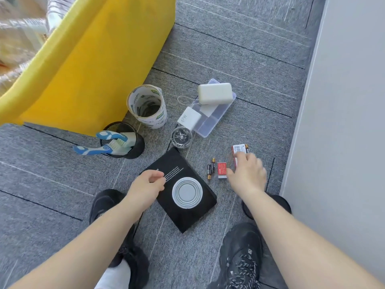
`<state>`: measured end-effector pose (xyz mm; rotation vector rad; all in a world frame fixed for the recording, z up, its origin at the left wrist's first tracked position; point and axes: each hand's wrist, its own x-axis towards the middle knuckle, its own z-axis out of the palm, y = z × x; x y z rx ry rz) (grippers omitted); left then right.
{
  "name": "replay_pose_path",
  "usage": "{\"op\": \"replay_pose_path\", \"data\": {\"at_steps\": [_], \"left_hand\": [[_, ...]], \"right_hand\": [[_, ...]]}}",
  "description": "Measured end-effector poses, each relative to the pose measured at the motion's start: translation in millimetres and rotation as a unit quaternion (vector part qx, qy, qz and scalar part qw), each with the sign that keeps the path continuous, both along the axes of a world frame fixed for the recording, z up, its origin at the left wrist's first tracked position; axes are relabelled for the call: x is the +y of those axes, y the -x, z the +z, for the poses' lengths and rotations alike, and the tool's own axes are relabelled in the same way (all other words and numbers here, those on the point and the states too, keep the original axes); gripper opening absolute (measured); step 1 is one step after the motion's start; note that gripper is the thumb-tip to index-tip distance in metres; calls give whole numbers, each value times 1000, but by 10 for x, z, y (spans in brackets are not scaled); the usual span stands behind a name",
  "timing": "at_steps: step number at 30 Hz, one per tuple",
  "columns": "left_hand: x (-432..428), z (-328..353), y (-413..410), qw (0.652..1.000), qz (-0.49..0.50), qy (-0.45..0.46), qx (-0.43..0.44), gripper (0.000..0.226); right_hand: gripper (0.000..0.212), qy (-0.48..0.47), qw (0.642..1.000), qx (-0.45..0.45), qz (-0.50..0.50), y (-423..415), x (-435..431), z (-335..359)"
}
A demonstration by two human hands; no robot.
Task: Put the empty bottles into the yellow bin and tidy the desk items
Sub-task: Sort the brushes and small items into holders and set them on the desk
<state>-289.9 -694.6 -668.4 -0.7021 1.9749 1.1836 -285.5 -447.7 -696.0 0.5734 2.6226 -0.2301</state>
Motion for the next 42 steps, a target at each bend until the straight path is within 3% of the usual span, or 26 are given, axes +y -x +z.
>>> {"op": "replay_pose_path", "data": {"at_steps": [5, 10, 14, 18, 20, 24, 29, 32, 34, 37, 40, 42], "left_hand": [[97, 100, 60, 1000, 7, -10, 5, 15], [231, 191, -33, 1000, 5, -26, 16, 14], [279, 198, -182, 999, 6, -32, 10, 15], [421, 231, -323, 999, 0, -48, -1, 18], [537, 261, -368, 999, -13, -52, 1, 16], [756, 333, -445, 997, -35, -62, 15, 10], [787, 339, -591, 995, -54, -78, -5, 19], [733, 362, -574, 997, -41, -71, -5, 14], [680, 378, -498, 997, -29, -67, 11, 9], [594, 437, -334, 994, -41, -57, 81, 12], [505, 525, -180, 982, -38, -39, 181, 14], [440, 545, -100, 974, -25, -29, 223, 7]], "right_hand": [[80, -44, 977, -207, -2, -110, 321, 256], [92, -38, 963, -268, -7, -285, 370, 365], [85, -30, 974, -223, -6, -434, 345, 419], [75, -19, 994, -106, 10, -605, 325, 502], [79, 8, 997, -71, -15, -711, 317, 531], [96, 62, 992, -69, -88, -918, 318, 542], [79, 1, 999, -46, -16, -1058, 304, 516], [76, 71, 995, 11, -70, -876, 191, 637], [74, 221, 960, 63, -159, -615, 68, 727], [70, 421, 863, 127, -248, -299, -123, 827], [60, 507, 808, 133, -269, -171, -186, 878], [62, 556, 776, 89, -284, -143, -185, 833]]}}
